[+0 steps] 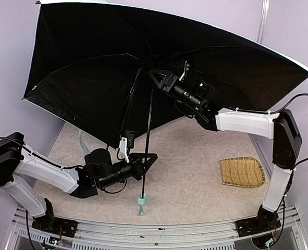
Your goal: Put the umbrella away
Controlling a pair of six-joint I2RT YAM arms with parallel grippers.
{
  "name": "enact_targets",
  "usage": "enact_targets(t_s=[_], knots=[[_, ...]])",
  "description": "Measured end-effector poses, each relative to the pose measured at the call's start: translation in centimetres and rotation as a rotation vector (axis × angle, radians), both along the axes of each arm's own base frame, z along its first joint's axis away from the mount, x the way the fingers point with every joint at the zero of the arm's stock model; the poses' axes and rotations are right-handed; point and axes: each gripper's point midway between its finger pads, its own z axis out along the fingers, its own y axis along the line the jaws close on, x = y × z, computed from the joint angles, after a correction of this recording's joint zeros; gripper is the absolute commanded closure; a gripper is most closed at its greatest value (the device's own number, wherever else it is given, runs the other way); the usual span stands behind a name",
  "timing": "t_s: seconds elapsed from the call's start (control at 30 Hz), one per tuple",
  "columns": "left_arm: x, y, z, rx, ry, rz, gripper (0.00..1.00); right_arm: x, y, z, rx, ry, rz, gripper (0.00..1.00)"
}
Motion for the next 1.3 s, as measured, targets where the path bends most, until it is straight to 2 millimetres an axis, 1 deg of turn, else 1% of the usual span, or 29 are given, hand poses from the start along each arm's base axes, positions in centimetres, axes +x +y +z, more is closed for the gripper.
enact_targets(t_s=[0.07, 0.17, 0.2, 0.3, 0.5, 0.57, 0.67, 0.77, 0.9, 1.07, 1.3], knots=[[0.0, 0.0, 0.0, 0.001, 0.001, 0.003, 1.00, 0.1, -0.1, 0.1, 0.003, -0.002, -0.002, 0.76], [0.1, 0.1, 0.0, -0.001, 0.001, 0.009, 1.00, -0.1, -0.1, 0.3, 0.012, -0.002, 0.007, 0.87], [0.2, 0.0, 0.1, -0.002, 0.000, 0.011, 1.00, -0.1, -0.1, 0.3, 0.014, 0.000, 0.010, 0.92], [0.2, 0.1, 0.0, 0.002, -0.002, 0.015, 1.00, -0.2, 0.0, 0.3, 0.016, 0.002, 0.021, 1.00], [0.2, 0.1, 0.0, 0.003, -0.003, 0.014, 1.00, -0.3, 0.0, 0.3, 0.012, 0.001, 0.029, 1.00], [0.2, 0.1, 0.0, 0.002, 0.000, 0.007, 1.00, -0.3, 0.0, 0.2, 0.001, -0.008, 0.035, 0.97], [0.5, 0.8, -0.1, 0.003, 0.006, -0.003, 1.00, -0.4, 0.3, 0.0, -0.060, -0.036, 0.067, 0.97], [0.5, 1.5, -0.1, 0.027, 0.005, -0.011, 1.00, -0.7, 0.7, -0.3, -0.129, -0.080, 0.088, 0.93], [0.1, 2.1, -0.5, 0.084, 0.007, -0.017, 1.00, -1.7, 1.0, -1.0, -0.175, -0.113, 0.098, 0.97], [0.1, 2.5, -1.4, 0.158, -0.008, -0.013, 1.00, -2.5, 0.9, -1.9, -0.184, -0.126, 0.078, 0.91], [0.7, 2.6, -1.4, 0.181, -0.034, 0.017, 1.00, -2.9, 1.4, -1.4, -0.166, -0.163, 0.043, 0.88]])
